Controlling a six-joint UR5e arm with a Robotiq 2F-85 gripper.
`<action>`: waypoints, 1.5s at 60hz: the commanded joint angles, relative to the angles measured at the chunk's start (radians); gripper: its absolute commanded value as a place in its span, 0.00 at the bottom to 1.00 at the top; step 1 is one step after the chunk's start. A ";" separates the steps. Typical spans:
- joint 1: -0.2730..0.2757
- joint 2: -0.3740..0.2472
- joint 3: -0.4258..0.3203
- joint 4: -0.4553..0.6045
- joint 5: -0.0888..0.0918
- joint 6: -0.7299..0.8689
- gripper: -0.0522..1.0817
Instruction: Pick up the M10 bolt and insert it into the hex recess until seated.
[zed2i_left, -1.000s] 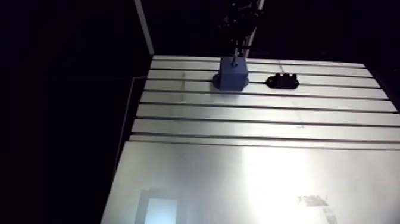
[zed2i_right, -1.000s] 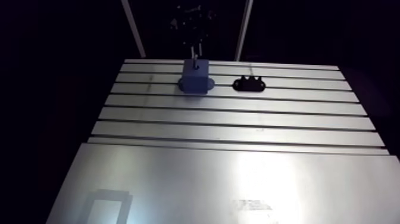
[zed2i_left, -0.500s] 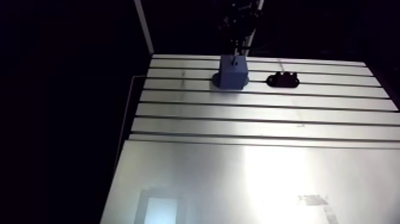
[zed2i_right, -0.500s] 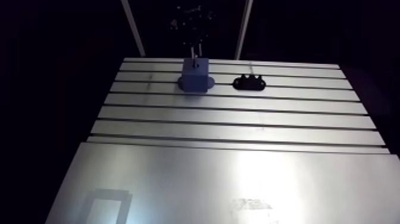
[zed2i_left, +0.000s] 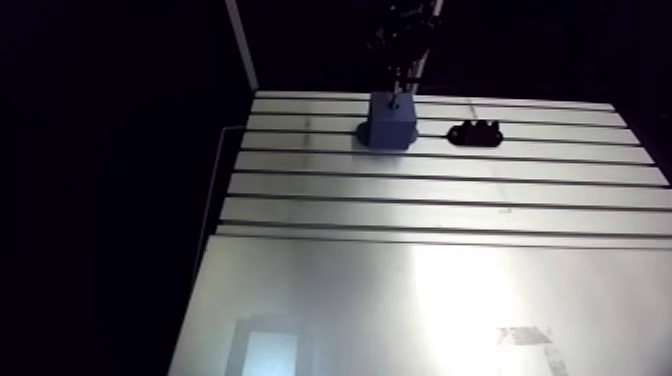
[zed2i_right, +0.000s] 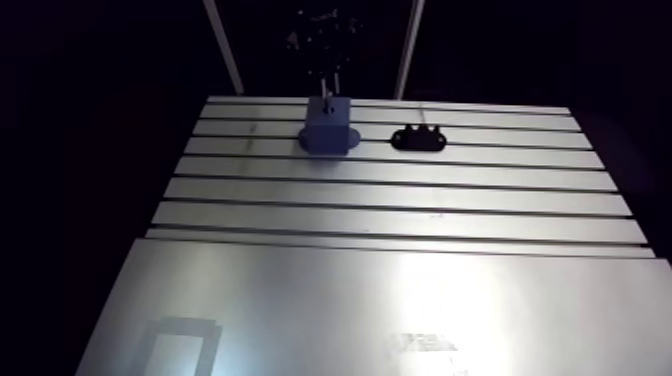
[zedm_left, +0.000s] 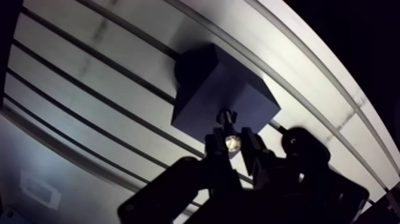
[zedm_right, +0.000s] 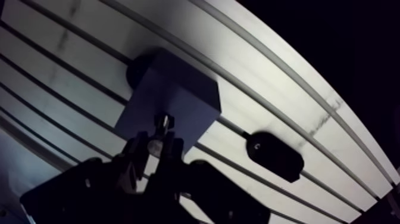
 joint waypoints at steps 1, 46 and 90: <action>-0.001 0.006 0.000 0.000 0.000 -0.001 0.97; 0.000 0.013 0.001 0.000 0.001 0.001 0.96; 0.000 -0.003 0.014 -0.043 0.009 0.001 0.05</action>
